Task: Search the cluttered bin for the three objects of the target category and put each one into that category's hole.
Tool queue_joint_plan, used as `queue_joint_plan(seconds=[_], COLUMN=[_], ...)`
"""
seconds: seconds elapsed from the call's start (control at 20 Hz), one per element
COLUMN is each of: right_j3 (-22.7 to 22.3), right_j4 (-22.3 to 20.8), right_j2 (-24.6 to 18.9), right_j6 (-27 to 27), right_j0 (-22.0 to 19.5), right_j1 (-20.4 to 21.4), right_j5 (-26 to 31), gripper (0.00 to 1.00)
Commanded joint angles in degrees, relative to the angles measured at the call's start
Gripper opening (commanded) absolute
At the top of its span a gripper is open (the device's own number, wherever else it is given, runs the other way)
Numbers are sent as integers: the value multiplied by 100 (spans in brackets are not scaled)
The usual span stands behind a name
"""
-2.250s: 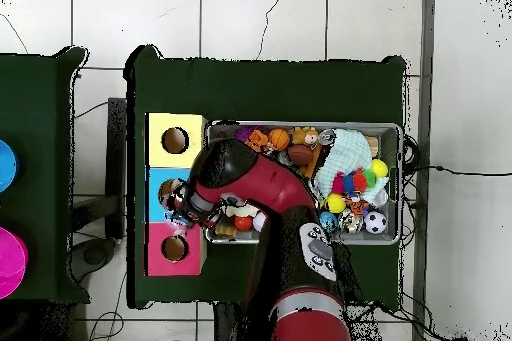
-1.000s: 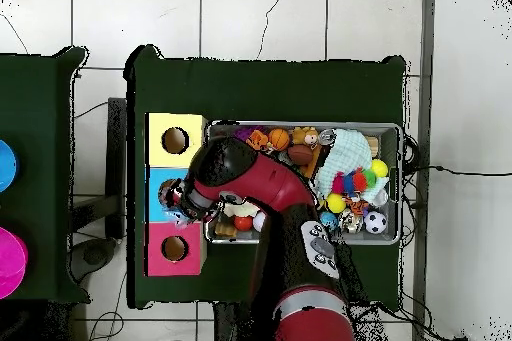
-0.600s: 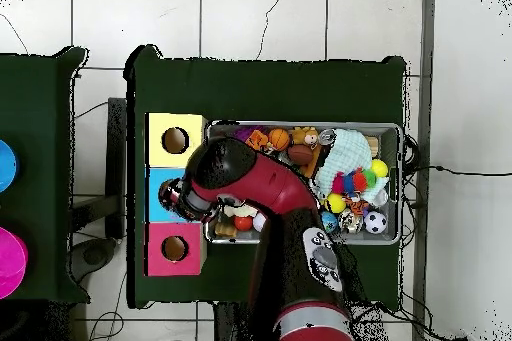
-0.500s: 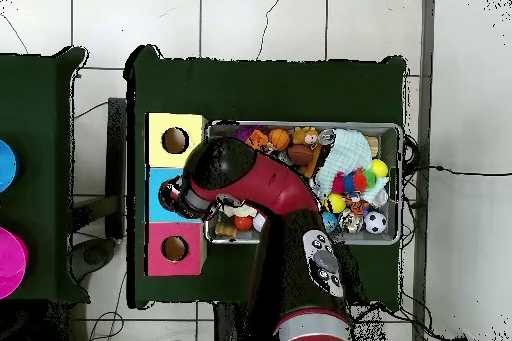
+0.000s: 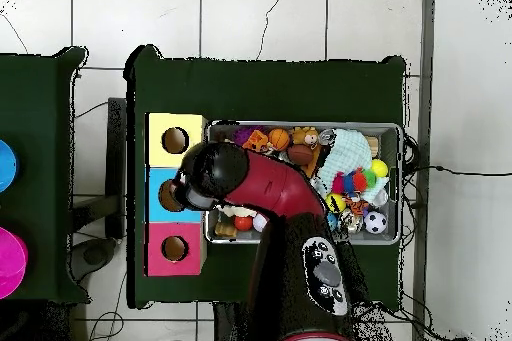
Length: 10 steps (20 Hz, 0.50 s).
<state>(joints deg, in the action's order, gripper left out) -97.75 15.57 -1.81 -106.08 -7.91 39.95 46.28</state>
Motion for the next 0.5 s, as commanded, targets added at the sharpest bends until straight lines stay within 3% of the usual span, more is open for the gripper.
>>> queue_joint_plan(seconds=[0.05,0.25,0.5], right_j3=[262,988,1492], right_j4=[-833,-1760,-2586], right_j2=[29,405,672], right_j6=[40,238,98], right_j0=[-59,44,187], right_j1=[-91,-184,-227], right_j5=[-454,-455,-461], gripper=[100,100,100])
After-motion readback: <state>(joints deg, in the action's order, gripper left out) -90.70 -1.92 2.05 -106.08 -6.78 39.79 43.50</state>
